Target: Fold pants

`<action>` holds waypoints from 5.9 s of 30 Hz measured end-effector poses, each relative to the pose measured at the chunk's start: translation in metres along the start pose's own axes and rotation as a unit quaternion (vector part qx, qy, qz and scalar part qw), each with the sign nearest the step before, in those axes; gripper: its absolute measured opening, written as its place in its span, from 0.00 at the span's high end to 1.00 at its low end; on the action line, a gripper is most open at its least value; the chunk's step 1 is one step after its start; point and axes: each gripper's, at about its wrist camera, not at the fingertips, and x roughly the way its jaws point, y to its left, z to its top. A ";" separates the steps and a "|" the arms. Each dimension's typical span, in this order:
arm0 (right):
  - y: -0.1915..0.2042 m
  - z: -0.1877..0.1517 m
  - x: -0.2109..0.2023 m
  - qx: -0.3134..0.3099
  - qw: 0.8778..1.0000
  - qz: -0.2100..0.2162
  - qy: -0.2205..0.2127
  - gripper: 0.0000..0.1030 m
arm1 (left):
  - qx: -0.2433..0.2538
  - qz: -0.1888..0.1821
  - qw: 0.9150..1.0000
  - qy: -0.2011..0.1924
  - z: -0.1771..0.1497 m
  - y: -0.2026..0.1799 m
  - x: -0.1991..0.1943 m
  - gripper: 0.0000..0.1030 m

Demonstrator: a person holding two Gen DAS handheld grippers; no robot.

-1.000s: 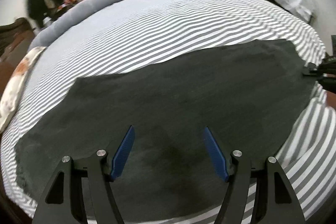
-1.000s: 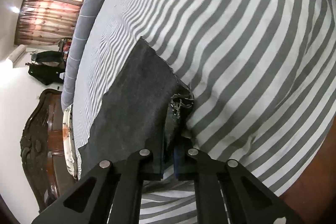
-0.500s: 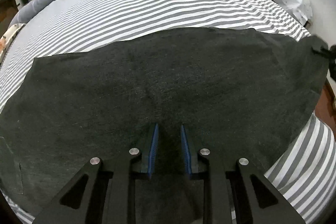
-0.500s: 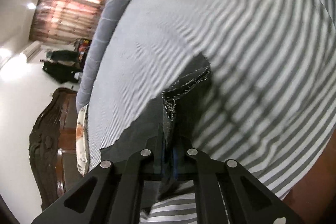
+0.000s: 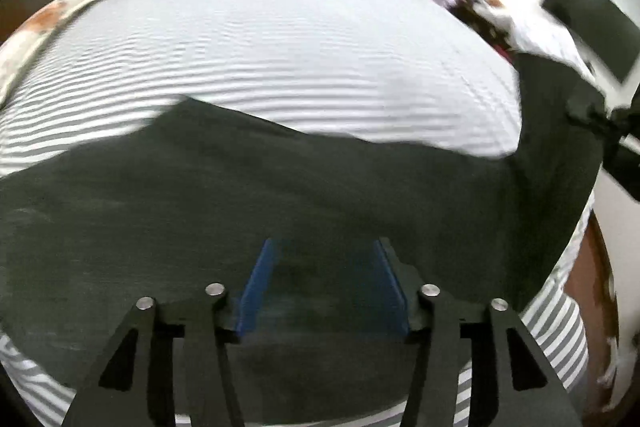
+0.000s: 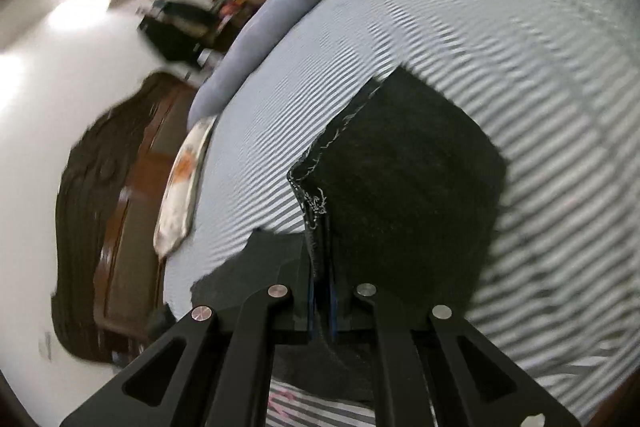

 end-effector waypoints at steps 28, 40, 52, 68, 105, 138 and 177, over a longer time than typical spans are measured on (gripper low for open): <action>0.098 -0.146 0.199 -0.172 0.954 -0.065 0.238 0.86 | -0.150 0.005 0.988 -0.044 -0.024 0.140 -0.059 0.43; 0.097 -0.116 0.133 -0.203 0.959 -0.102 0.168 0.69 | -0.101 -0.011 0.993 -0.062 -0.003 0.103 -0.064 0.42; 0.034 -0.027 0.130 -0.156 0.951 -0.249 0.096 0.71 | 0.002 0.025 1.000 0.001 -0.019 0.051 -0.008 0.42; 0.021 -0.073 0.128 -0.166 0.942 -0.250 0.150 0.71 | 0.036 0.078 0.995 0.046 -0.043 0.049 0.026 0.38; 0.044 -0.120 0.087 -0.141 0.953 -0.239 0.122 0.55 | -0.448 -0.018 0.893 -0.029 -0.102 0.376 -0.122 0.39; 0.076 -0.137 0.126 -0.178 0.937 -0.258 0.154 0.51 | -0.471 -0.097 0.875 -0.054 -0.093 0.397 -0.052 0.59; -0.031 -0.066 -0.029 0.034 0.985 -0.167 -0.009 0.50 | -0.044 -0.144 0.988 -0.030 0.079 -0.027 -0.025 0.79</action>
